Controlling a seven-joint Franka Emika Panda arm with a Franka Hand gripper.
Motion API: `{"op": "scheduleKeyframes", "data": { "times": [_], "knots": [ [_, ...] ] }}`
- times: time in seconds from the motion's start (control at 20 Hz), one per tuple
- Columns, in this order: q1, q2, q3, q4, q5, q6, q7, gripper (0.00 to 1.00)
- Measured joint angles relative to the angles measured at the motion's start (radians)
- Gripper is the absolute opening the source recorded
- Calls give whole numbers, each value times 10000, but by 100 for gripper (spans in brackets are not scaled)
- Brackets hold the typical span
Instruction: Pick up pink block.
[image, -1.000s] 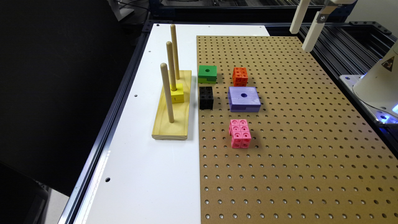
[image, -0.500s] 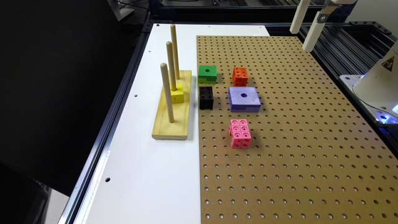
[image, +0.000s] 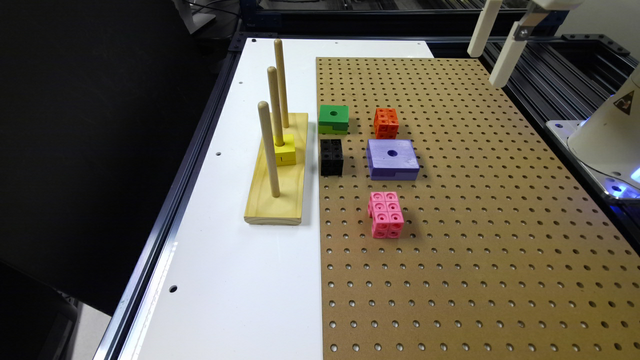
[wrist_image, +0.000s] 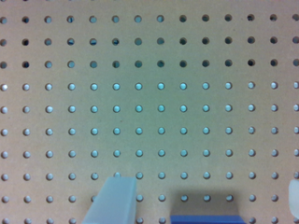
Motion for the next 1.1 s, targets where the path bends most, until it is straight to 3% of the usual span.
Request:
{"op": "scheduleKeyframes", "data": {
  "times": [0.15, 0.4, 0.55, 0.65, 0.9, 1.1],
  "knots": [
    [28, -1, 106, 8, 79, 6, 32, 100],
    [97, -1, 128, 43, 92, 22, 90, 100],
    [135, 9, 180, 124, 162, 47, 110, 100],
    [196, 42, 276, 162, 264, 157, 168, 100],
    [399, 516, 532, 384, 414, 637, 498, 100],
    [474, 1234, 721, 841, 441, 912, 739, 100]
  ]
}}
